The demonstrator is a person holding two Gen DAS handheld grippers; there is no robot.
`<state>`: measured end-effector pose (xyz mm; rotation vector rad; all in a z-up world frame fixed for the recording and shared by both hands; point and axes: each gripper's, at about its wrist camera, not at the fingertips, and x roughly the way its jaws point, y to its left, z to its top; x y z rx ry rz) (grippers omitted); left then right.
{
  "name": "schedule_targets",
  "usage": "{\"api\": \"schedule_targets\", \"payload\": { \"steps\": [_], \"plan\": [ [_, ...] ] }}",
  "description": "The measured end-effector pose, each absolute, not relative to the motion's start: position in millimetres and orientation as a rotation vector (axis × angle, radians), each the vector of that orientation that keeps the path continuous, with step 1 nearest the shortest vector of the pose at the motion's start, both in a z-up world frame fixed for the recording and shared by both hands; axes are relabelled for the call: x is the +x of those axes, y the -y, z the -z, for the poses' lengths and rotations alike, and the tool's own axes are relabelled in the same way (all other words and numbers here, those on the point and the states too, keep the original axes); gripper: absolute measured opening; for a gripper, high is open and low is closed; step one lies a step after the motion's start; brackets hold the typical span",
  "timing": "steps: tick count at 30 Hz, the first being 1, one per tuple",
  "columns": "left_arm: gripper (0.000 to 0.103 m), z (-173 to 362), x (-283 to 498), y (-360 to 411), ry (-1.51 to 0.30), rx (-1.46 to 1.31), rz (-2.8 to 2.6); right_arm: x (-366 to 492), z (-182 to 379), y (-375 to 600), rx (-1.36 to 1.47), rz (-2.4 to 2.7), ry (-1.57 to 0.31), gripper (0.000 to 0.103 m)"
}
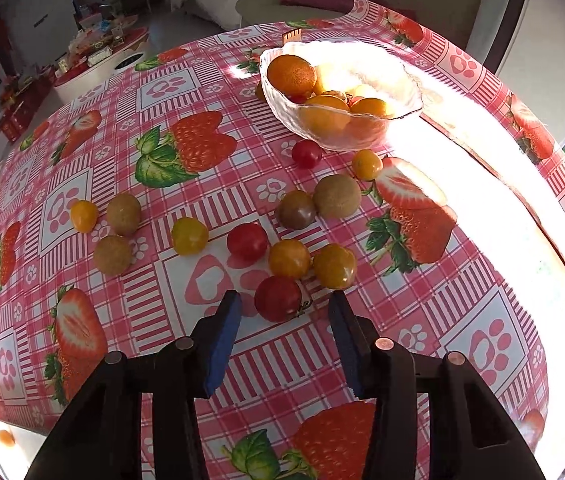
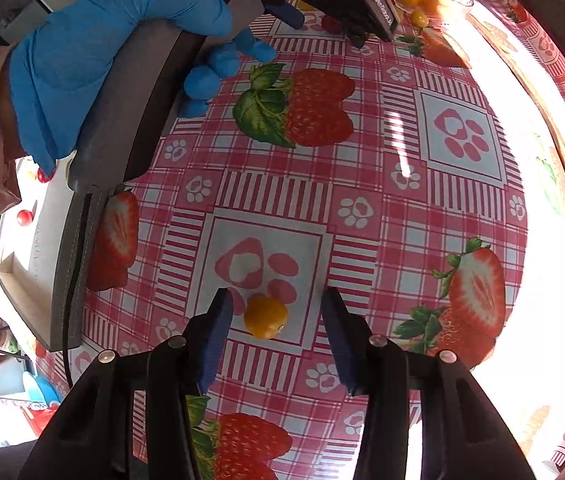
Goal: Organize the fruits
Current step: 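Grasp a red cherry tomato with the left gripper while the right grasps a yellow cherry tomato, then carry both tomatoes into the white tray and open both grippers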
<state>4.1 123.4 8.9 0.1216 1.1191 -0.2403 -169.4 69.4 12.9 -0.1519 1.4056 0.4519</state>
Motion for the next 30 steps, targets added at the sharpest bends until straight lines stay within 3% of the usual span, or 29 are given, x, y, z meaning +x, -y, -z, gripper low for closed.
{"api": "schedule_targets", "payload": {
  "steps": [2, 3, 7, 18, 20, 21, 30],
  "plan": [
    [0.026, -9.8, 3.3, -119.3, -1.116, 0.127, 0.249, -171.1, -14.6, -71.0, -0.161, -0.445, -1.402, 0.047],
    [0.025, -9.9, 3.2, -117.9, -1.114, 0.131, 0.247, -171.6, -15.0, -71.1, -0.164, -0.441, -1.401, 0.045],
    [0.024, -10.4, -3.5, -122.4, -1.122, 0.098, 0.253, -170.7, -15.6, -67.1, -0.161, -0.431, -1.400, 0.038],
    [0.024, -12.6, -89.0, -153.2, -1.200, 0.057, 0.233, -173.7, -16.9, -68.0, -0.203, -0.423, -1.380, 0.037],
    [0.024, -13.1, -106.1, -157.5, -1.217, 0.046, 0.226, -178.7, -18.1, -73.8, -0.239, -0.411, -1.370, 0.031],
    [0.024, -13.3, -113.2, -159.6, -1.224, 0.043, 0.222, -179.3, -17.8, -73.5, -0.245, -0.405, -1.368, 0.024],
    [0.024, -13.0, -137.8, -174.4, -1.252, -0.045, 0.207, -157.3, -15.7, -25.4, 0.145, -0.342, -1.483, 0.023]
  ]
}}
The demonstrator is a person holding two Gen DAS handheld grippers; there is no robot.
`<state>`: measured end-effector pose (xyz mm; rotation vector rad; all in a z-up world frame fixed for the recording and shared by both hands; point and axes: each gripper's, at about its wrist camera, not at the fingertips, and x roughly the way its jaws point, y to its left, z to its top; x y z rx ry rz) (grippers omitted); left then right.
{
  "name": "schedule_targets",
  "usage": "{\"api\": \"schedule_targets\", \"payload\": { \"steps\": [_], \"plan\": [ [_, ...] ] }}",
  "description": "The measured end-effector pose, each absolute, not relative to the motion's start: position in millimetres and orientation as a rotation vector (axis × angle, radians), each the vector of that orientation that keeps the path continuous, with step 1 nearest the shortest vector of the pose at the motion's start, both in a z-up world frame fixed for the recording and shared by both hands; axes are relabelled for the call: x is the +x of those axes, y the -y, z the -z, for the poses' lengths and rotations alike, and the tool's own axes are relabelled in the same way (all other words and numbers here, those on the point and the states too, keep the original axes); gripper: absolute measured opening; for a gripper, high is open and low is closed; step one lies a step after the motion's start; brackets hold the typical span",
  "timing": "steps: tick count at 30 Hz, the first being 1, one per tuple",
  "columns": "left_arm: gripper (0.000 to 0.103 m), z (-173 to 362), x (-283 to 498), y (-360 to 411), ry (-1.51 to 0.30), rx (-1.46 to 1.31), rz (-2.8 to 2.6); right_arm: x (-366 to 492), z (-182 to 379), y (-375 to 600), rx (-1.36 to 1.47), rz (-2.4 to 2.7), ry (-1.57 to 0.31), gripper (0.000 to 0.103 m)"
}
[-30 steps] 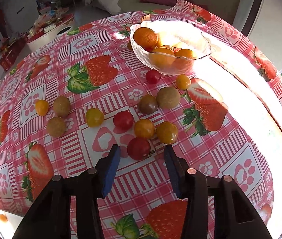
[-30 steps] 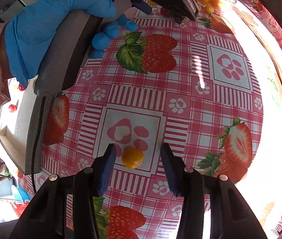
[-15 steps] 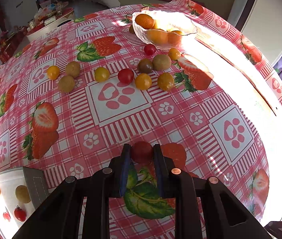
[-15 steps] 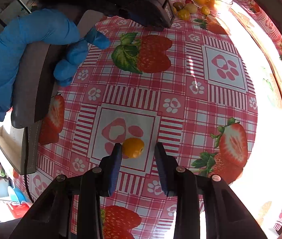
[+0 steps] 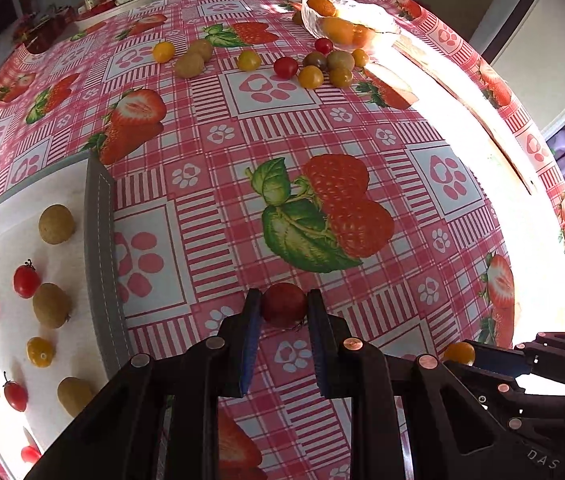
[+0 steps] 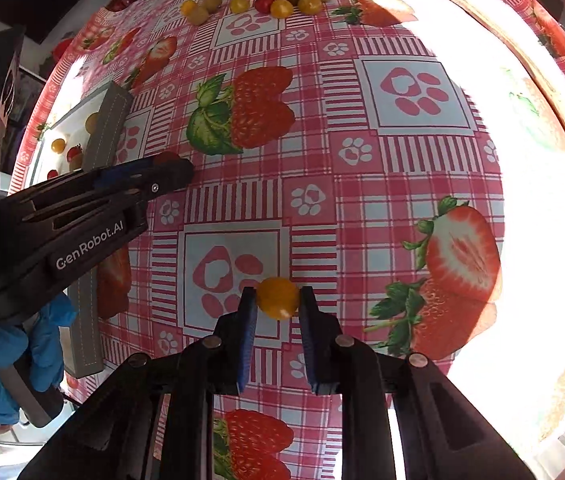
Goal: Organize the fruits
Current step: 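Carry both tomatoes into the white tray and open both grippers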
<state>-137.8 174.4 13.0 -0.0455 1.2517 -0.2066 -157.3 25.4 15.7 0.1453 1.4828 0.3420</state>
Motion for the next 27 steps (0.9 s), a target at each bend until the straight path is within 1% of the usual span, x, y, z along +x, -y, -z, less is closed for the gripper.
{"api": "schedule_targets", "payload": {
  "steps": [4, 11, 20, 27],
  "plan": [
    [0.024, -14.8, -138.7, -180.0, -1.254, -0.082, 0.205, -146.7, -18.2, -13.0, 0.212, -0.303, -1.493, 0.023],
    [0.024, -31.2, -146.7, -191.7, -1.231, -0.121, 0.204, -125.2, -35.1, -19.7, 0.195, -0.310, -1.460, 0.023],
    [0.024, -62.5, -162.6, -217.7, -1.180, -0.187, 0.178, -113.2, -54.7, -54.8, 0.142, -0.378, -1.432, 0.023],
    [0.024, -80.6, -189.2, -261.1, -1.153, -0.241, 0.080, -113.7, -69.8, -102.7, 0.046, -0.487, -1.416, 0.023]
  ]
}}
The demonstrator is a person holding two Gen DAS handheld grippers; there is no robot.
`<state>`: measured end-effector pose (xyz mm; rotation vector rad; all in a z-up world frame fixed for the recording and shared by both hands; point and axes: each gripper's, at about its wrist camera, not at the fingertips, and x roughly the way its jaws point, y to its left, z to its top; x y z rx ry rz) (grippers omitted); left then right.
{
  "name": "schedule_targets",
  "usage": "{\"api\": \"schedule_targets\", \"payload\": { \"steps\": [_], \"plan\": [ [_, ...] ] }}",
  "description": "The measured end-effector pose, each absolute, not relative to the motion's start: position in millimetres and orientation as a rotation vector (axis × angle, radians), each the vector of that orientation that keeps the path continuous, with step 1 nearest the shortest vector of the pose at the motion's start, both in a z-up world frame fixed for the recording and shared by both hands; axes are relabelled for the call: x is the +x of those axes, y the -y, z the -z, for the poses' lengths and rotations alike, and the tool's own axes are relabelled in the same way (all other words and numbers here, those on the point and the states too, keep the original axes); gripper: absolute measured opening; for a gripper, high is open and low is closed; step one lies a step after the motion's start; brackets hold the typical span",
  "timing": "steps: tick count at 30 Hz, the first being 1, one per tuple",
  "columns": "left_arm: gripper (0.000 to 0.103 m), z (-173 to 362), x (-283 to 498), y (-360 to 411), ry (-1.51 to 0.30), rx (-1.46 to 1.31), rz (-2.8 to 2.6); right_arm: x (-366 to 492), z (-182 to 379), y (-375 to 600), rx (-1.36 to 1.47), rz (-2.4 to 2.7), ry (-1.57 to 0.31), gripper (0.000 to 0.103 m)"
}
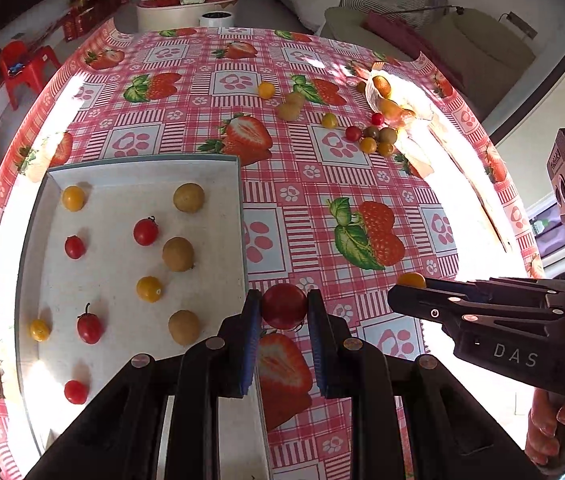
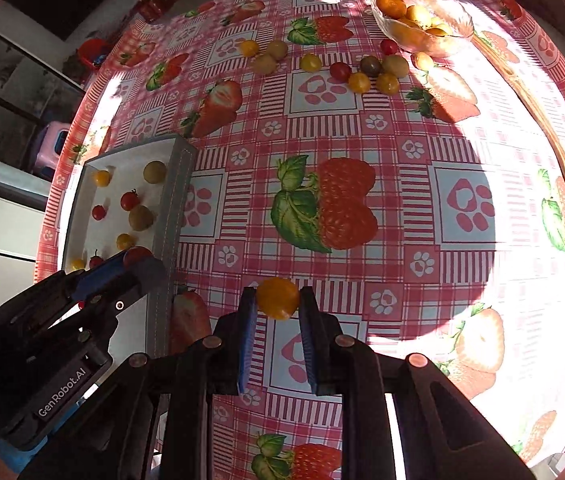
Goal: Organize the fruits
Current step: 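Carry both tomatoes into the white tray and open both grippers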
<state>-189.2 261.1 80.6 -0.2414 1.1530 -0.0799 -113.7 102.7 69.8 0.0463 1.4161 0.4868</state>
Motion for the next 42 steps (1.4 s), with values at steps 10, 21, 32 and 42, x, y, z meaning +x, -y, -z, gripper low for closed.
{"api": "schedule_targets", "payload": {
  "steps": [10, 21, 32, 42],
  "plan": [
    [0.024, -63.7, -242.9, -338.8, -1.201, -0.298, -0.124, -123.4, -72.8, -197.0, -0.063, -0.689, -1.430, 0.023],
    [0.024, -20.5, -274.2, -368.9, -1.282, -0.328, -0.238, -144.6, -39.7, -268.3, -0.223, -0.794, -1.529, 0.023],
    [0.025, -16.0, -272.2, -362.1, -1.297, -0.265, -0.215, -160.6, -9.7, -280.2, -0.329, -0.762, -1.567, 0.024],
    [0.065, -23.6, -268.0, -358.0, -1.307, -0.212, -0.212, -168.2, -9.7, -285.6, -0.347, -0.762, -1.566, 0.042]
  ]
}}
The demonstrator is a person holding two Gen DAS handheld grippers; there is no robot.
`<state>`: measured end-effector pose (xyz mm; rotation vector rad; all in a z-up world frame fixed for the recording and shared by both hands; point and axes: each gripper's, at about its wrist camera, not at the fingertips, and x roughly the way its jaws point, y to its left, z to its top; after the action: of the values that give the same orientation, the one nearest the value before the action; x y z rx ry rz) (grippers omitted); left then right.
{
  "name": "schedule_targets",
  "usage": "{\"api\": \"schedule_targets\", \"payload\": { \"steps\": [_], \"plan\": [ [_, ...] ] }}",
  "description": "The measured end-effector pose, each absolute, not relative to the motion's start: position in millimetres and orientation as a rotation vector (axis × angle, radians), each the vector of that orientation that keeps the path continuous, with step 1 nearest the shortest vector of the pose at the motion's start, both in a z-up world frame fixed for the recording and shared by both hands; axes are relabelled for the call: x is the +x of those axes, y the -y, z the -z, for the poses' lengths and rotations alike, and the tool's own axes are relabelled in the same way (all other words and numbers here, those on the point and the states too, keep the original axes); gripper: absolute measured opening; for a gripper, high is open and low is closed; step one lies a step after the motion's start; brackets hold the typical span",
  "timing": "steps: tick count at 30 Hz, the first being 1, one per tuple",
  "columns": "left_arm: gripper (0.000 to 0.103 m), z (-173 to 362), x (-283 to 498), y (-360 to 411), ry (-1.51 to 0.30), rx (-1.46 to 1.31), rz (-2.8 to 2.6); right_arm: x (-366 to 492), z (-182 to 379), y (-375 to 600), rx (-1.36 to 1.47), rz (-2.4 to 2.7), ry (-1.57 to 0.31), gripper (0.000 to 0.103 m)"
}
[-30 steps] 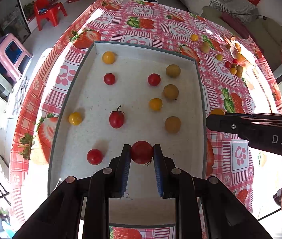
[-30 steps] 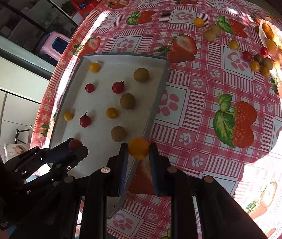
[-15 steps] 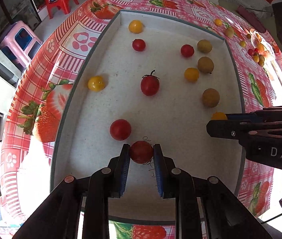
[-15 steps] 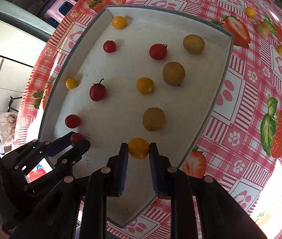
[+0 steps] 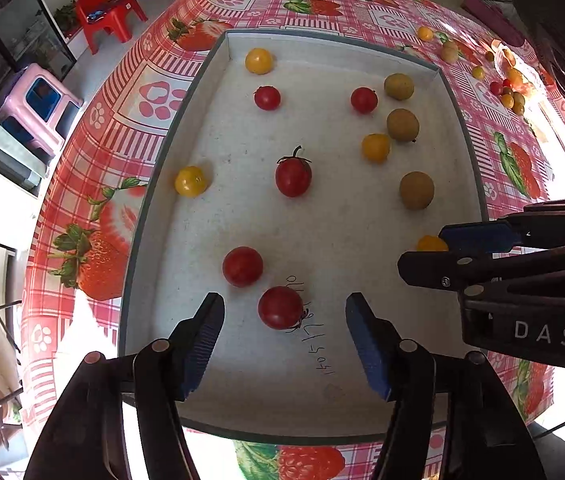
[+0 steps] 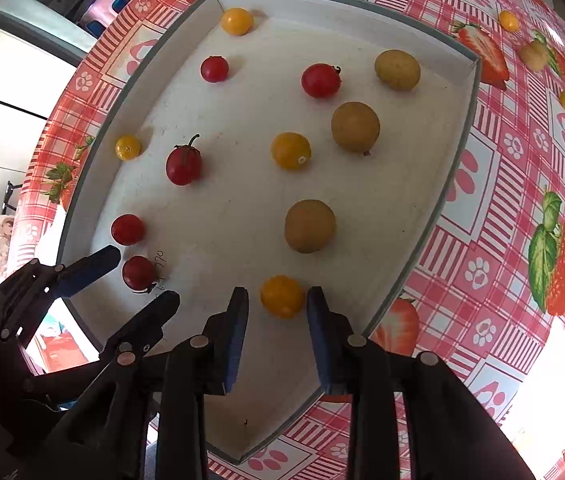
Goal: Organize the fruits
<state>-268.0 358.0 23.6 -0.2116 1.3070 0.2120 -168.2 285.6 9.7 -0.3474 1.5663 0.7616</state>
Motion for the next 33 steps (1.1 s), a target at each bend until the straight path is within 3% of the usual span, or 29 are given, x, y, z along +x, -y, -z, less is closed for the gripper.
{"api": "schedule_targets", "payload": {
  "steps": [2, 6, 8, 9, 11, 15, 17, 33],
  "plan": [
    [0.065, -24.6, -269.2, -359.0, -1.319, -0.209, -0.212, -170.1, -14.7, -286.1, -0.355, -0.763, -1.556, 0.046],
    [0.065, -27.0, -271.4, -359.2, -1.348, -0.195, -0.208, -172.8, -34.9, -280.3, -0.347, -0.753, -1.532, 0.074],
    [0.067, -31.9, -274.1, -360.2, -1.345, -0.192, -0.197, -172.4, -43.9, -277.9, -0.330, -0.745, -1.520, 0.080],
    [0.082, -34.4, -275.0, -361.0, -1.346, -0.193, -0.191, -171.6, -47.8, -276.4, -0.330, -0.730, -1.514, 0.082],
    [0.102, -41.8, -277.9, -362.8, -1.333, -0.182, -0.191, -170.7, -53.7, -272.7, -0.332, -0.702, -1.514, 0.085],
    [0.102, -48.1, -278.0, -362.1, -1.356, -0.162, -0.189, -163.7, -66.7, -257.1, -0.347, -0.652, -1.518, 0.090],
    [0.102, -51.3, -277.5, -363.2, -1.362, -0.171, -0.196, -162.8, -75.0, -251.2, -0.361, -0.630, -1.515, 0.103],
    [0.102, -93.5, -264.7, -368.9, -1.406, -0.156, -0.139, -172.2, -122.8, -249.5, -0.492, -0.581, -1.464, 0.103]
  ]
}}
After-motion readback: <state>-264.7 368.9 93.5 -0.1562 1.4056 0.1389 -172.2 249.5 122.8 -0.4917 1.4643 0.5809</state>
